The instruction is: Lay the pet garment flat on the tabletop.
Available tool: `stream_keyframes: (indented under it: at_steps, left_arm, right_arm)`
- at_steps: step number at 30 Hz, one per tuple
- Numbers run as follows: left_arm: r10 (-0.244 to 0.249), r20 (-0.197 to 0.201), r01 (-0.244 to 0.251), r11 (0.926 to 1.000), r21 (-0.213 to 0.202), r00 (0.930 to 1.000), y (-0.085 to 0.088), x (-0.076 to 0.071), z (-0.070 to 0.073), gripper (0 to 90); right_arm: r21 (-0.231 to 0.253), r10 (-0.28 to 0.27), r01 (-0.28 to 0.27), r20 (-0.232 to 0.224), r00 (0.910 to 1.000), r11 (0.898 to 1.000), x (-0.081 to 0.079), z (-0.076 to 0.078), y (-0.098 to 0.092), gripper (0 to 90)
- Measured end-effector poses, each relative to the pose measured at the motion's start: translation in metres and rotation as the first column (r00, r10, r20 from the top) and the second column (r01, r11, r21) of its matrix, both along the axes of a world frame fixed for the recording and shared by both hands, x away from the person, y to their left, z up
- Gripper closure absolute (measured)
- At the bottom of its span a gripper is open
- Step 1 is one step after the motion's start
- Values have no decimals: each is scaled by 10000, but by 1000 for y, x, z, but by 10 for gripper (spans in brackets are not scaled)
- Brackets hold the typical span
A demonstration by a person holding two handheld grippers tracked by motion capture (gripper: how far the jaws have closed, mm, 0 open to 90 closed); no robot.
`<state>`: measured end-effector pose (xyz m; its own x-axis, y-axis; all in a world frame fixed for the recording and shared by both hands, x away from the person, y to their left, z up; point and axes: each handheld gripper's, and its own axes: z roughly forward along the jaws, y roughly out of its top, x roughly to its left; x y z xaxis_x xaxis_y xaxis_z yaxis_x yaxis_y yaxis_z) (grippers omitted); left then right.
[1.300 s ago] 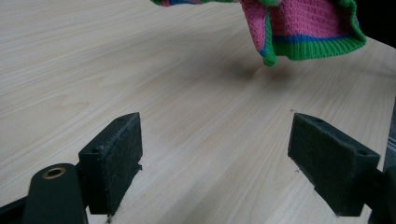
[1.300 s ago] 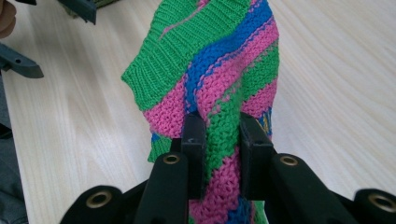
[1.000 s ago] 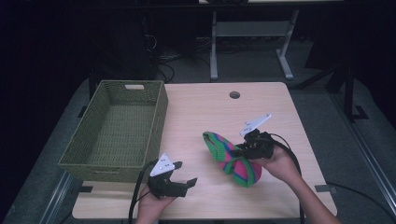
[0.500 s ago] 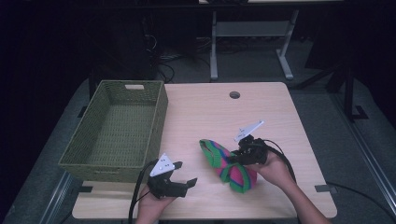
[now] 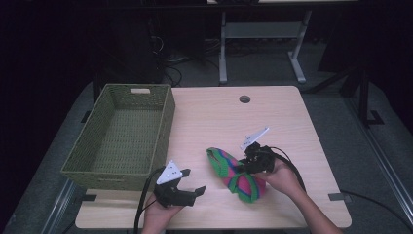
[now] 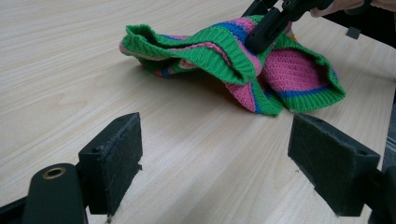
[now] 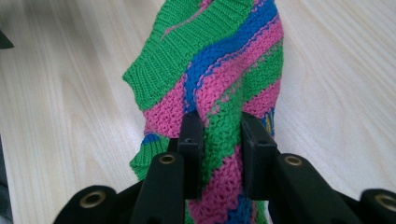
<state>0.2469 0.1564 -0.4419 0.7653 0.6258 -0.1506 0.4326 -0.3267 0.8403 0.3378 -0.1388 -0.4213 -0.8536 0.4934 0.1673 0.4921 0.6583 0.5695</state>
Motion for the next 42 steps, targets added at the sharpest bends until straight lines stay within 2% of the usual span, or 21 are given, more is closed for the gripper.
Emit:
stream_keyframes:
  at_steps: [7,9,12,25,30,35,39,42]
  left_arm:
    - [16,-4,-16,10000,-17,10000,0,0,0,173]
    - [-24,7,24,10000,41,10000,0,0,0,173]
    - [-18,22,18,10000,32,10000,1,0,0,173]
    - [-25,1,25,10000,42,10000,0,0,0,173]
    - [-34,-1,34,10000,63,10000,0,0,0,173]
    - [-9,-23,9,10000,22,10000,-1,-1,0,173]
    - [-24,-17,24,10000,28,10000,-1,-1,0,173]
    - [-9,-26,9,10000,35,10000,-1,-1,-1,173]
  right_arm:
    - [-110,41,-41,-9,10000,9999,2,-5,2,689]
    - [-119,-7,4,-203,9998,9999,2,-7,4,655]
    - [-207,9,-14,-238,9997,9998,3,-9,4,620]
    - [-37,22,-23,-374,9993,10000,0,-9,2,489]
    - [-46,53,-54,-251,9997,10000,-2,-7,-1,498]
    - [-228,256,-259,-145,9996,9994,-7,-9,-4,551]
    - [-516,279,-289,-209,9994,9982,-8,-13,-5,564]
    - [-540,262,-279,-327,9991,9982,-8,-18,-7,625]
